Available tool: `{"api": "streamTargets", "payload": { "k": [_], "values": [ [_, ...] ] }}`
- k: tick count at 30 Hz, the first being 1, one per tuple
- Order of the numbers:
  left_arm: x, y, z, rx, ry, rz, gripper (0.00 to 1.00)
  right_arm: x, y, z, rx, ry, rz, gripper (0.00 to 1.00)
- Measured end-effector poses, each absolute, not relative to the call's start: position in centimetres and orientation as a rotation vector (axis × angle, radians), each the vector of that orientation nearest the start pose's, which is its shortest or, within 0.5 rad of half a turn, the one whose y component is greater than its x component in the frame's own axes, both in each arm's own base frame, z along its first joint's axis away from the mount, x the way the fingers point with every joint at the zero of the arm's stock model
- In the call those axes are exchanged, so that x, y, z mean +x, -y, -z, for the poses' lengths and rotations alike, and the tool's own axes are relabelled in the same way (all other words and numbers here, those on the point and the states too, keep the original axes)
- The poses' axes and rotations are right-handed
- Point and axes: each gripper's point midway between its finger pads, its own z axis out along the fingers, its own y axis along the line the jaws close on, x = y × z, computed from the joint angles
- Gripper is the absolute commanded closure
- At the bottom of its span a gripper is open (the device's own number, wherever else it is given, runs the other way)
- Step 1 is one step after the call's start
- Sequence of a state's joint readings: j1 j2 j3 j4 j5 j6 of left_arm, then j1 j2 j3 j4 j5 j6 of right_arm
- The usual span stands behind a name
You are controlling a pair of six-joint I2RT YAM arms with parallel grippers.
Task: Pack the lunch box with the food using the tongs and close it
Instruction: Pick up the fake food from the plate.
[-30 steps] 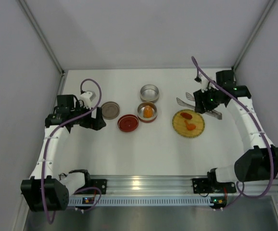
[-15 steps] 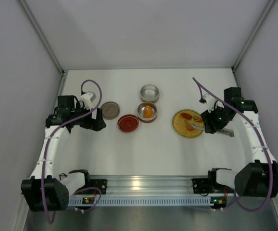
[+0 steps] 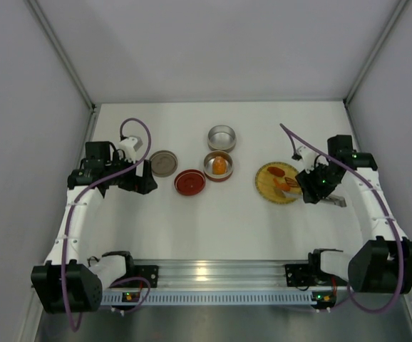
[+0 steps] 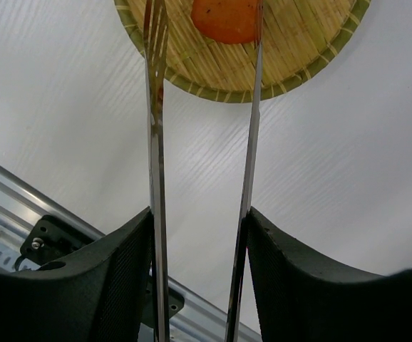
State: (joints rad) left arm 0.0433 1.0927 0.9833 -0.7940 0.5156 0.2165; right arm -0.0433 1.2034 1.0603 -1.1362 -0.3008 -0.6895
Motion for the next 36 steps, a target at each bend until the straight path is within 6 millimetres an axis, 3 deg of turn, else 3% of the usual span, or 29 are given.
{"api": "streamTargets", "payload": {
  "k": [18, 27, 30, 36],
  "values": [
    [26.4, 6.7, -17.1, 0.418, -2.357, 0.513, 0.02, 23.3, -1.1, -12.0, -0.953, -2.600, -0.175, 0.47],
    [26.4, 6.7, -17.1, 0.418, -2.357, 0.512, 0.02, 23.4, -1.7, -11.9, -0.927, -2.603, -0.223, 0.65],
    [26.4, 6.6, -17.1, 0.417, -2.358, 0.509, 0.02, 23.6, -2.0, -12.6, -0.919, -2.590, -0.236, 0.69],
    [26.4, 6.6, -17.1, 0.415, -2.358, 0.510, 0.02, 25.3, -3.0, -16.1, -0.890, -2.499, -0.269, 0.76]
  ]
}}
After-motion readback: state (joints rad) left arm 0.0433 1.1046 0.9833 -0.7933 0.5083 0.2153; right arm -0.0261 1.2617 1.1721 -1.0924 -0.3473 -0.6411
